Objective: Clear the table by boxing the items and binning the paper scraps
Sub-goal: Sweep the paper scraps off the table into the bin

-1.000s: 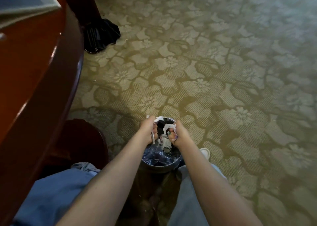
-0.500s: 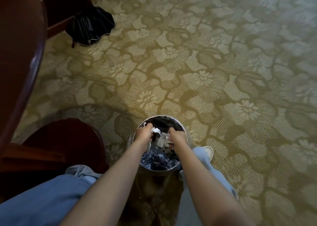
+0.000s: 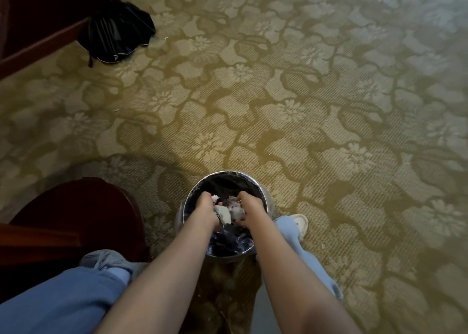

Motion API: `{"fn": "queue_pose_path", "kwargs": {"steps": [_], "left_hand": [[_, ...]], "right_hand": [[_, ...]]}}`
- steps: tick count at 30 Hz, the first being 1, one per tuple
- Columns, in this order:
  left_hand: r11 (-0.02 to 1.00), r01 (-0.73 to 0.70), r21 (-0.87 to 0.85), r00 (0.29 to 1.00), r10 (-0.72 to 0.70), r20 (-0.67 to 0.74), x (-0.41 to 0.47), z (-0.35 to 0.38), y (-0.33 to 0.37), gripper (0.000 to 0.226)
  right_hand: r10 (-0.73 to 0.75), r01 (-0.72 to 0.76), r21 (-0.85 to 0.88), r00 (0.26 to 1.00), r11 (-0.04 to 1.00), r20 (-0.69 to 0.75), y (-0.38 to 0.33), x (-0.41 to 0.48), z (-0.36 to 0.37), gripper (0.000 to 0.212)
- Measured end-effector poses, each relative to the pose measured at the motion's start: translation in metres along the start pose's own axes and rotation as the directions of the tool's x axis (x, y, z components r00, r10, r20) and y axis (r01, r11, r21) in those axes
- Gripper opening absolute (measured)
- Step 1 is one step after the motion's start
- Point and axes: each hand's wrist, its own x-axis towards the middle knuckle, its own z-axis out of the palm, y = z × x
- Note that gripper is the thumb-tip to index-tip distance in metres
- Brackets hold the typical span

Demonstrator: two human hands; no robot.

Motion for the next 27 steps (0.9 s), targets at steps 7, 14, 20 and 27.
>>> {"fn": "queue_pose_path", "kwargs": {"steps": [7, 14, 20, 27], "left_hand": [[0.990, -0.134, 0.036, 0.989, 0.136, -0.053, 0.010, 0.001, 0.005, 0.031], [0.961, -0.071, 0.267, 0.997, 0.073, 0.003, 0.000, -0.006, 0.002, 0.047], [0.944, -0.131, 0.304, 0.991, 0.116, 0.067, -0.028, -0.010, 0.006, 0.051], [0.937, -0.233, 0.258, 0.966, 0.193, 0.174, -0.078, -0.017, 0.015, 0.052]], "right_hand": [[0.011, -0.011, 0.024, 1.000, 1.000, -0.019, -0.003, -0.005, -0.005, 0.012], [-0.036, 0.037, 0.051, 0.999, 0.998, -0.030, 0.000, -0.007, -0.006, 0.015], [-0.097, 0.097, 0.024, 0.995, 0.995, -0.006, 0.004, -0.019, -0.012, 0.018], [-0.182, 0.153, 0.213, 0.975, 0.965, 0.127, 0.008, -0.058, -0.038, 0.032]]}}
